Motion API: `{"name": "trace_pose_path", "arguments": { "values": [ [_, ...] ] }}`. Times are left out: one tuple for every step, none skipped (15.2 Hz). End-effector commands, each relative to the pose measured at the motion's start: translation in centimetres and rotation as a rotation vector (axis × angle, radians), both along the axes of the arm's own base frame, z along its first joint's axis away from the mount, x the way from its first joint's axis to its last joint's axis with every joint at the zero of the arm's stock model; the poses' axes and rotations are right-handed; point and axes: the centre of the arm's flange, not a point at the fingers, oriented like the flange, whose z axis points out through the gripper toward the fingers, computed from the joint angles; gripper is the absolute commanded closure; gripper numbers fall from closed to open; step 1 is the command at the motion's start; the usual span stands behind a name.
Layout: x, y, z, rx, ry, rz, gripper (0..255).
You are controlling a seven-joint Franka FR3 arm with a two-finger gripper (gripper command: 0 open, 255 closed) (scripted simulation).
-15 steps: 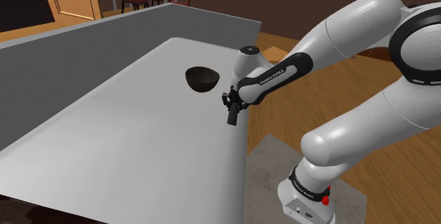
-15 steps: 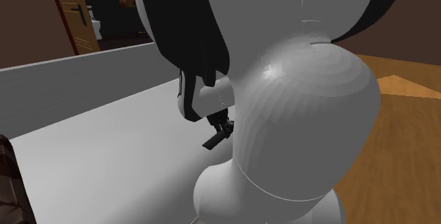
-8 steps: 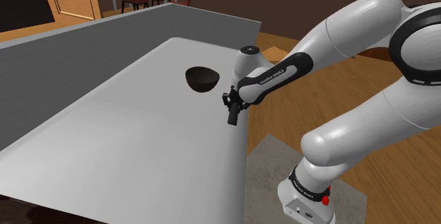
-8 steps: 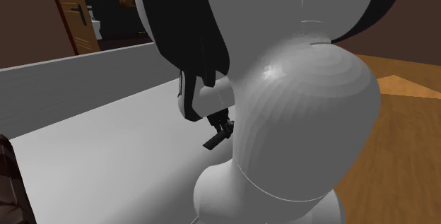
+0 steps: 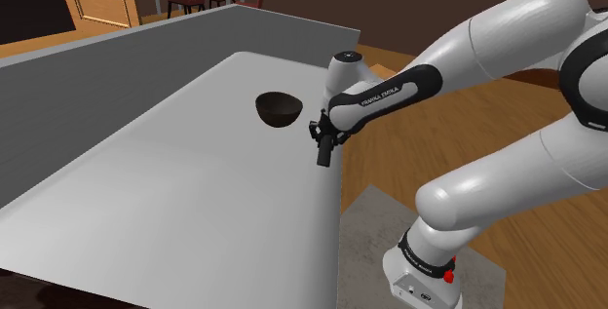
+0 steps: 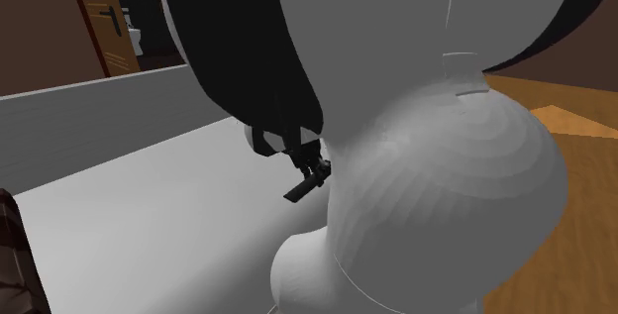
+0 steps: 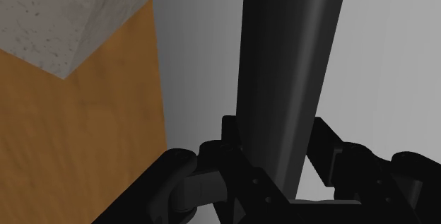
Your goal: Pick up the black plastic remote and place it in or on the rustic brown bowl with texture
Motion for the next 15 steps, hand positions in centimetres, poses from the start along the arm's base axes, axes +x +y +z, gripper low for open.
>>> {"name": "trace_pose_path", "arguments": {
  "values": [
    [0.0,0.0,1.1,0.0,0.0,0.0,255],
    [0.0,0.0,1.6,0.0,0.0,0.0,255],
    [0.0,0.0,2.1,0.0,0.0,0.0,255],
    [0.0,0.0,2.6,0.0,0.0,0.0,255],
    [0.0,0.0,3.2,0.0,0.0,0.0,255],
    [0.0,0.0,3.7,0.0,0.0,0.0,255],
    [0.0,0.0,4.2,0.0,0.0,0.0,255],
    [0.0,0.0,4.8,0.0,0.0,0.0,255],
    [0.0,0.0,5.3,0.0,0.0,0.0,255],
    [0.0,0.0,5.8,0.0,0.0,0.0,255],
    [0.0,0.0,6.3,0.0,0.0,0.0,255],
    [0.0,0.0,6.9,0.0,0.0,0.0,255],
    [0.0,0.0,7.4,0.0,0.0,0.0,255],
    [0.0,0.0,7.9,0.0,0.0,0.0,255],
    [0.0,0.0,8.5,0.0,0.0,0.0,255]
  ]
}}
